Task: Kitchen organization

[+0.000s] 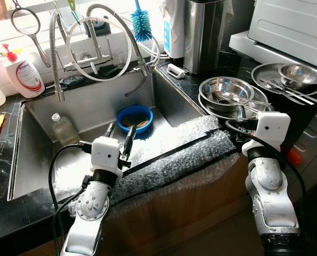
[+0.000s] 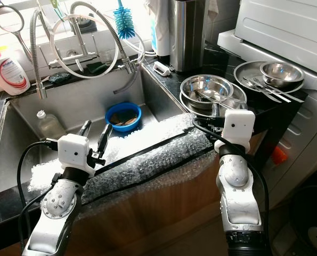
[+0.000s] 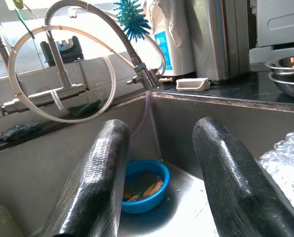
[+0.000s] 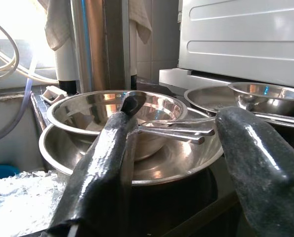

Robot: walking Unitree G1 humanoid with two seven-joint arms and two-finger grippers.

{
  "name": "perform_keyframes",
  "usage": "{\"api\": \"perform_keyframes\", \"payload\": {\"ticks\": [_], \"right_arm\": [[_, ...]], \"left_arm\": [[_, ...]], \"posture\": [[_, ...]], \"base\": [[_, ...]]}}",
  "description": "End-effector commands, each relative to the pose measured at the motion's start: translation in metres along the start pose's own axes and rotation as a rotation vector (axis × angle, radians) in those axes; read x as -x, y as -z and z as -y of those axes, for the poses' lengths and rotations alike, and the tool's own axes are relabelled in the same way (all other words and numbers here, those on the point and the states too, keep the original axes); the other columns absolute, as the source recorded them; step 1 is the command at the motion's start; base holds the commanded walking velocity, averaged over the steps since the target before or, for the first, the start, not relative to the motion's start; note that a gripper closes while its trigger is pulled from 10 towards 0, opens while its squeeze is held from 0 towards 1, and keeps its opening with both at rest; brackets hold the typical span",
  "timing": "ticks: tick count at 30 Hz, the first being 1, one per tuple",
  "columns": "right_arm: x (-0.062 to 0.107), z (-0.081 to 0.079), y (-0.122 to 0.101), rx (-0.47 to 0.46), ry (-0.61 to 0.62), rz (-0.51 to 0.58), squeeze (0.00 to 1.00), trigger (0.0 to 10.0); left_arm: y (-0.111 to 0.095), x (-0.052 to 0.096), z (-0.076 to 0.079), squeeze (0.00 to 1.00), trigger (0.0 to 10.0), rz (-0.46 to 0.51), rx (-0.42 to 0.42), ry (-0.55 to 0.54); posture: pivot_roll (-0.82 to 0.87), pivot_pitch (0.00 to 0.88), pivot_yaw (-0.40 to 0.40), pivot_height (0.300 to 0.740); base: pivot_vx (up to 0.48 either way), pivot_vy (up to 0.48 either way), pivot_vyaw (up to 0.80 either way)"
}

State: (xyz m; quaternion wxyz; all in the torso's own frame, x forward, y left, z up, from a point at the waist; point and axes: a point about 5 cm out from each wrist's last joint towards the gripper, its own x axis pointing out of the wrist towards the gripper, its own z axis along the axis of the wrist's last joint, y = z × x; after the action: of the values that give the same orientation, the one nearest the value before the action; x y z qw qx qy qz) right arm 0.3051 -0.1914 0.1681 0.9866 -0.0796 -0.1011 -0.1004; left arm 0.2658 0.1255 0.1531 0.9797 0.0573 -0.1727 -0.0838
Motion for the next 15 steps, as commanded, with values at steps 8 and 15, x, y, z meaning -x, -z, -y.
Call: {"api": "perform_keyframes", "payload": {"ticks": [8,15], "right_arm": [[-0.0032,-0.0047,0.0021,-0.013,-0.002,-0.020,0.00,0.0],[-0.0038,-0.0056,0.0020,-0.018,-0.005,-0.018,0.00,0.0]], "left_arm": [[0.0010,0.0007,-0.0014,0.00,10.0,-0.009,-0.015,0.003],[0.0012,0.0012,-0.0017,0.00,10.0,-0.010,-0.015,0.001]], "posture": [[-0.19,0.000,0.102,0.740],[-0.19,0.000,0.101,0.740]], "base": [[0.000,0.000,0.00],[0.000,0.000,0.00]]}}
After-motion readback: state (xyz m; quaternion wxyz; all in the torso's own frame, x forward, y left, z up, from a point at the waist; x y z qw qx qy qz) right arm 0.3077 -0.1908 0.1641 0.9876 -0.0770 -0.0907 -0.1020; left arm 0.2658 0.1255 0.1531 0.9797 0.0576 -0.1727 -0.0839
